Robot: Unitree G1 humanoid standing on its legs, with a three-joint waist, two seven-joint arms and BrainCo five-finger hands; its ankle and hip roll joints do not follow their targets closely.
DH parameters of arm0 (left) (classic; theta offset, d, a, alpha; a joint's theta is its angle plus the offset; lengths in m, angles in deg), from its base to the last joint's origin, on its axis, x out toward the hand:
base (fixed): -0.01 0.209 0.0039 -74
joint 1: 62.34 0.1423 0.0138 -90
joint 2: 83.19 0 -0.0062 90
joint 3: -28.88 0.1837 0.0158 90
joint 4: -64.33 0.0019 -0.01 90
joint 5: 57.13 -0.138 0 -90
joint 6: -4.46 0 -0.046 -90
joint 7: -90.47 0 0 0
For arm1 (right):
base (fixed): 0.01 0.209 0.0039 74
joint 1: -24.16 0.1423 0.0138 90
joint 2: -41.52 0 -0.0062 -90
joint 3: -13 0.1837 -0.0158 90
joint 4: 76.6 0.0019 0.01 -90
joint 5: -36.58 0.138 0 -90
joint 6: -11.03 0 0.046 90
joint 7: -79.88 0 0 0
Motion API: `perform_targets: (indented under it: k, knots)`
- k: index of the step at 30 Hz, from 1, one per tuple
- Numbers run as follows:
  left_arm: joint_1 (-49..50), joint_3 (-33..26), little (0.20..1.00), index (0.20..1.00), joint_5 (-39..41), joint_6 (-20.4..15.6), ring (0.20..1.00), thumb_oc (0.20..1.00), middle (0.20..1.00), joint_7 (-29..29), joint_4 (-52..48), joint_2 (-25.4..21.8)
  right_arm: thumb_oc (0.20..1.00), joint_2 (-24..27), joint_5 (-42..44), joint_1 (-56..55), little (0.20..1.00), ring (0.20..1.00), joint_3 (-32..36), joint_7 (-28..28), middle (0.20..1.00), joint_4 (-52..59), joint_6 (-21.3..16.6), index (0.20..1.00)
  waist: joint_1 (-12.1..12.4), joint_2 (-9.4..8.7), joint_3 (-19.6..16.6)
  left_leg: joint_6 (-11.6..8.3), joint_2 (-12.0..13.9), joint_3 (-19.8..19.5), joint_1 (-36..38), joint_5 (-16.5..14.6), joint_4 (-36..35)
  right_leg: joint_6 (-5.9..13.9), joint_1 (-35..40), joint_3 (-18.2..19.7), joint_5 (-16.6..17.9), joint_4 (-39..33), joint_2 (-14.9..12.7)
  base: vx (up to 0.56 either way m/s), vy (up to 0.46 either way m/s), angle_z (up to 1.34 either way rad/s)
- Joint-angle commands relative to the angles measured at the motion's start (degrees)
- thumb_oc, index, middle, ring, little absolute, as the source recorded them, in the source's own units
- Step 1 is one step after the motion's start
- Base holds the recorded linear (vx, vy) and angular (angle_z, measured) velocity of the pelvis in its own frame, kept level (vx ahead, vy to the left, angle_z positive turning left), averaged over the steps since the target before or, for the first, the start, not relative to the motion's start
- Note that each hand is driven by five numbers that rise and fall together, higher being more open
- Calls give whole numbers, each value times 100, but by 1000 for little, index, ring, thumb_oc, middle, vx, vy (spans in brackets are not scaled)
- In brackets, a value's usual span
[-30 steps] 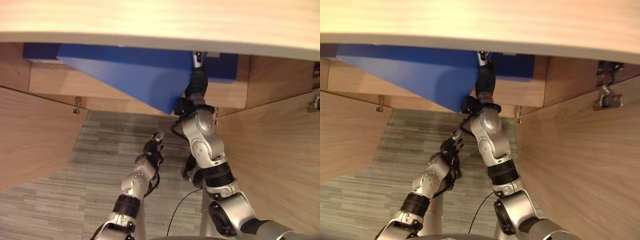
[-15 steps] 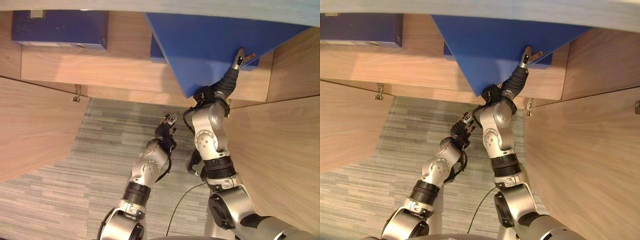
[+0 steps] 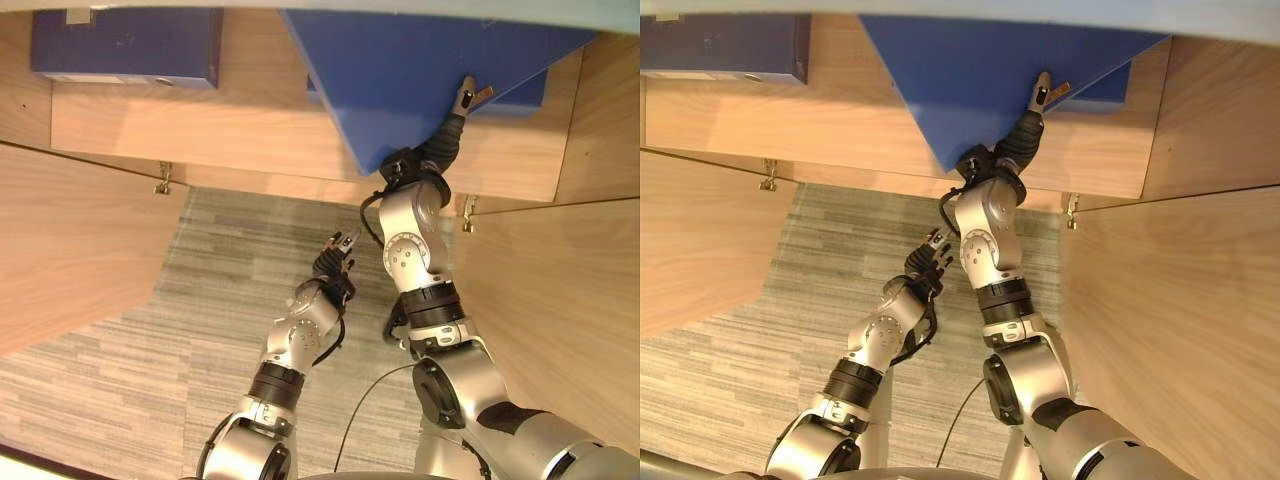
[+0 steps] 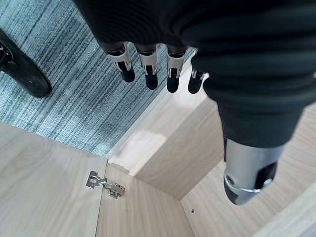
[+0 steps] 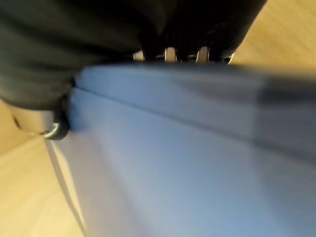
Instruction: Put the empty folder in the office cabinet
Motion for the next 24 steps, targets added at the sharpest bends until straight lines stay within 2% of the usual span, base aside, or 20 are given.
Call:
perform_targets:
  k: [1,8,12,14,17,22,23,24]
  knots:
    - [156,390,1000,1000,17,-115,1000,1000,1000,-73,63,789,200,-2757,231,3004,200,200,1276,364,200,-284,-259,200,-15,71,626,-129,59,-173,34,-72,307,562,83,-40,-111,317,-195,0,0,0]
    - [325,590,1000,1000,31,-84,1000,1000,1000,-127,33,695,200,-2757,654,3713,200,200,1735,724,200,-288,-332,200,151,67,675,-139,35,-192,69,-71,307,554,117,-72,-161,376,-240,-2,-8,2]
    - [351,666,1000,1000,38,-135,1000,1000,1000,-125,138,663,200,-2757,636,4083,200,200,1963,625,200,-182,-631,200,218,76,693,-127,25,-185,86,-49,270,558,137,-90,-147,344,-239,-5,-3,3]
    - [278,641,1000,1000,23,-184,1000,1000,1000,-166,213,649,200,-2757,305,3988,200,200,1747,631,200,206,-801,200,198,67,715,-122,17,-181,98,-31,258,563,133,-70,-152,348,-235,-6,18,0]
    - [252,647,1000,1000,5,-209,1000,1000,1000,-170,252,643,200,-2757,144,3873,200,200,1550,608,200,481,-853,200,190,75,717,-125,14,-176,94,-18,244,568,125,-64,-145,338,-232,0,0,0]
    - [179,545,1000,1000,-9,-279,1000,1000,1000,-238,394,648,200,-2757,-423,3711,200,200,1188,170,200,1044,-941,200,146,106,720,-112,17,-172,90,22,218,568,127,-51,-124,312,-216,0,0,0]
    - [158,415,1000,1000,-18,-303,1000,1000,1000,-267,392,574,200,-2757,-1028,3652,200,200,963,-81,200,1222,-954,200,12,79,702,-104,18,-174,81,42,221,559,121,-46,-106,312,-211,0,0,0]
    - [148,411,1000,1000,-18,-303,1000,1000,1000,-269,396,588,200,-2757,-1052,3613,200,200,911,-118,200,1258,-940,200,12,90,706,-104,12,-172,81,45,219,560,117,-43,-107,316,-216,0,0,0]
